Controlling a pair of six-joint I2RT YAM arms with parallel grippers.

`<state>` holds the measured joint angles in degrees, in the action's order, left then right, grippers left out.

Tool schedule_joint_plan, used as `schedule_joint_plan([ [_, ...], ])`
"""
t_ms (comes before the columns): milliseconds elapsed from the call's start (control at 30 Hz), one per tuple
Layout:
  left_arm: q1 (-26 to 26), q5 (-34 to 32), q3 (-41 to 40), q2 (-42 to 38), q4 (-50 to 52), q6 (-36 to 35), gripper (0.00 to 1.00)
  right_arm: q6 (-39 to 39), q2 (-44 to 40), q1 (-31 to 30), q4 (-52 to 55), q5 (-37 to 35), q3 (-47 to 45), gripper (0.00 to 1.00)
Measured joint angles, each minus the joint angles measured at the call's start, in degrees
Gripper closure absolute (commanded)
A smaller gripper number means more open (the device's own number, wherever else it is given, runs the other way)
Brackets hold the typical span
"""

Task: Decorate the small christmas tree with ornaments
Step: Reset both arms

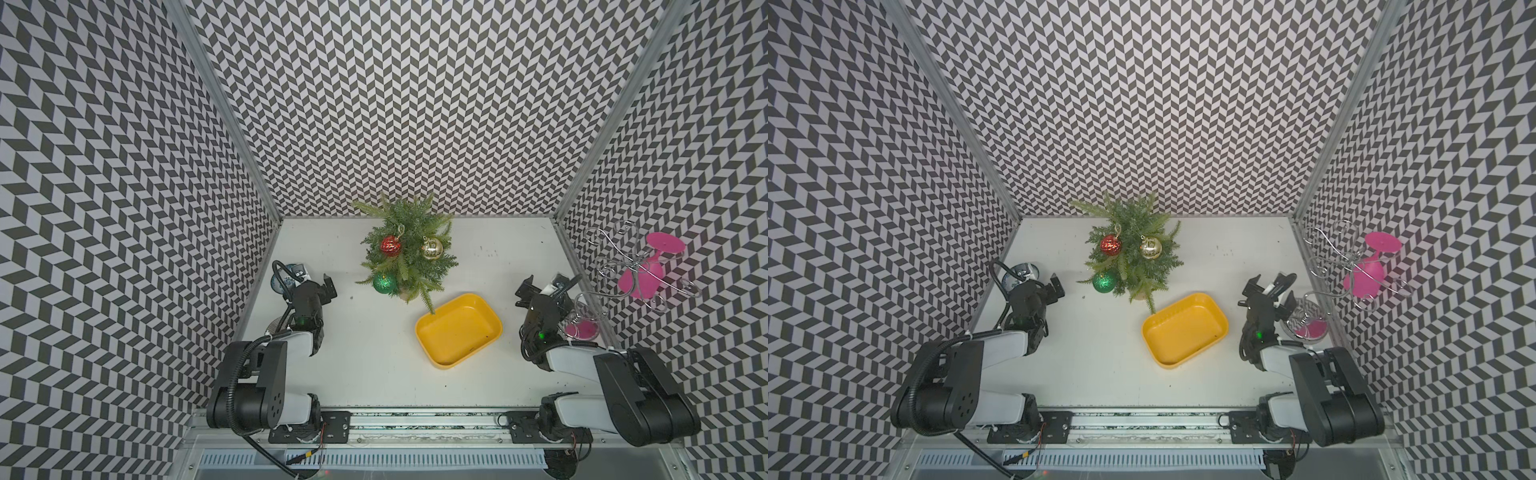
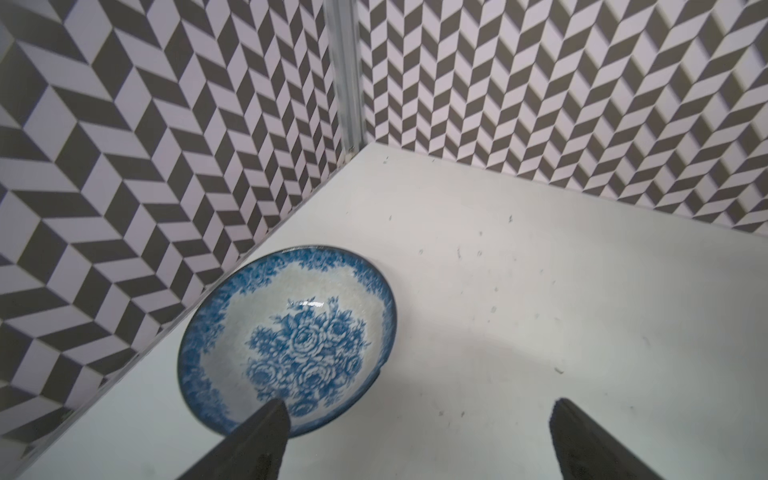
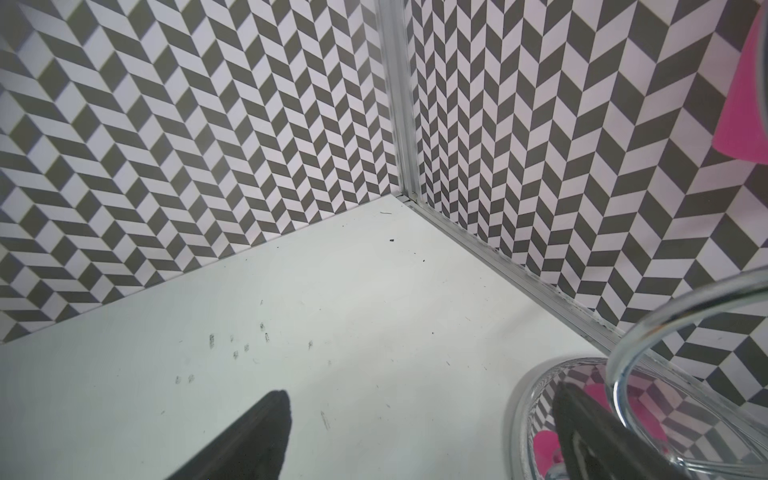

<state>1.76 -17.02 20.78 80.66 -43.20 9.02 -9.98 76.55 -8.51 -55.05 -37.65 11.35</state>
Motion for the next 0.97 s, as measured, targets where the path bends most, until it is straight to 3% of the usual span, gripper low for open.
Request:
schedule_joint_plan([
  [167, 1.16, 2.58, -1.6, 1.92, -9.49, -4.11, 0.01, 3.41, 5.33, 1.01, -15.78, 5.2, -5.35, 0.01],
  [267, 1.44, 4.55, -6.82, 6.64, -22.4, -6.78, 0.01, 5.9, 8.83, 1.22, -20.44, 10.38, -5.77, 0.01],
  [400, 1.33, 6.32, -7.78, 9.22, -24.35, -8.02, 0.01, 7.72, 12.96, 1.25, -25.14, 14.01, -3.96, 0.01],
  [600, 1.42, 6.21, -7.54, 8.9, -28.04, -8.33, 0.01, 8.11, 12.9, 1.57, -19.96, 16.09, 1.99, 0.01],
  [967, 0.68, 7.89, -6.91, 8.9, -28.33, -8.74, 0.01, 8.72, 13.27, 1.57, -22.16, 16.74, 0.33, 0.01],
])
